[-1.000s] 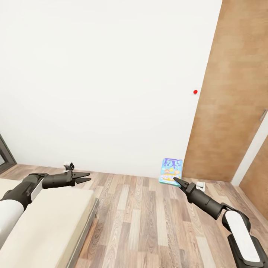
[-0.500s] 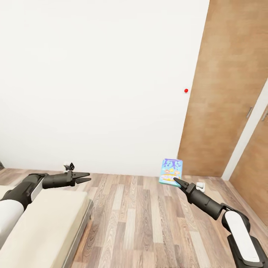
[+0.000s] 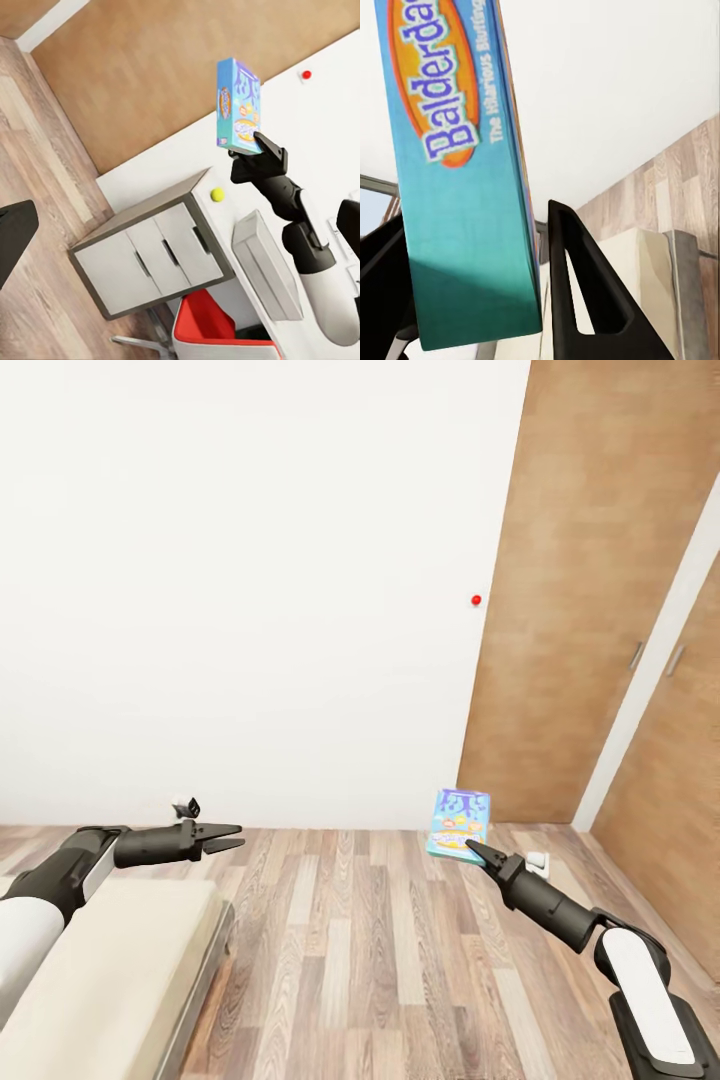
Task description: Put all the toys in the child's room - the three board games (two on the bed and one on the table), the two jigsaw puzzles on the table, and the tennis ball on the table - inside the toy box on the table in the child's room.
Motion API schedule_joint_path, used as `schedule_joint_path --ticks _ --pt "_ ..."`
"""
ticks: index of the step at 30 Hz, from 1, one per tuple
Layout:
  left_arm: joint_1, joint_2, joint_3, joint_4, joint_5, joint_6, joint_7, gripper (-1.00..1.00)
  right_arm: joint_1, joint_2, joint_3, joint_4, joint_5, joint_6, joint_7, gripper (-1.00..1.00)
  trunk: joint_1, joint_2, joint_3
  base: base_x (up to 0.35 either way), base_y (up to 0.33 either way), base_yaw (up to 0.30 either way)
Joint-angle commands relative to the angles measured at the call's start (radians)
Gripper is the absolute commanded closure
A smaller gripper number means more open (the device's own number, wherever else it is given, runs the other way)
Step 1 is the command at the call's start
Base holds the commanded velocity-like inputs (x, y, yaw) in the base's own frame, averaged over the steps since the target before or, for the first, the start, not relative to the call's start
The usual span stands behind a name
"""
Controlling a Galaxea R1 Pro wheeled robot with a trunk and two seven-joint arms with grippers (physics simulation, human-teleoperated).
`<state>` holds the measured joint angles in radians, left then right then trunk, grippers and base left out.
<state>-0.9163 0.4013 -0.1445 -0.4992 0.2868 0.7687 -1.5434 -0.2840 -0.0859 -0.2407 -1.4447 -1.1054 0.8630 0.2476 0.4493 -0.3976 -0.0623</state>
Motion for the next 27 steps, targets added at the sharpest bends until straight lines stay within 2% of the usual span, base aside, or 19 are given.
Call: schedule_joint_path --ticks 1,13,27 --pt "-0.001 0.001 -0.006 0.000 0.005 0.011 -0.001 -1.00 -0.001 0.000 -0.002 0.002 0.003 0.005 0.007 1.00 0.001 -0.002 -0.003 0.000 0.000 -0.145" --pt "-0.001 0.001 -0.006 0.000 0.005 0.011 0.015 -1.00 -0.001 0.002 -0.002 0.009 0.002 0.004 0.006 1.00 0.001 -0.002 -0.008 0.000 0.000 -0.095" --pt "-0.001 0.002 -0.006 0.000 0.006 0.011 0.016 -1.00 -0.001 -0.004 -0.007 0.063 0.001 0.002 0.010 1.00 0.001 -0.002 -0.014 0.000 0.000 -0.072"
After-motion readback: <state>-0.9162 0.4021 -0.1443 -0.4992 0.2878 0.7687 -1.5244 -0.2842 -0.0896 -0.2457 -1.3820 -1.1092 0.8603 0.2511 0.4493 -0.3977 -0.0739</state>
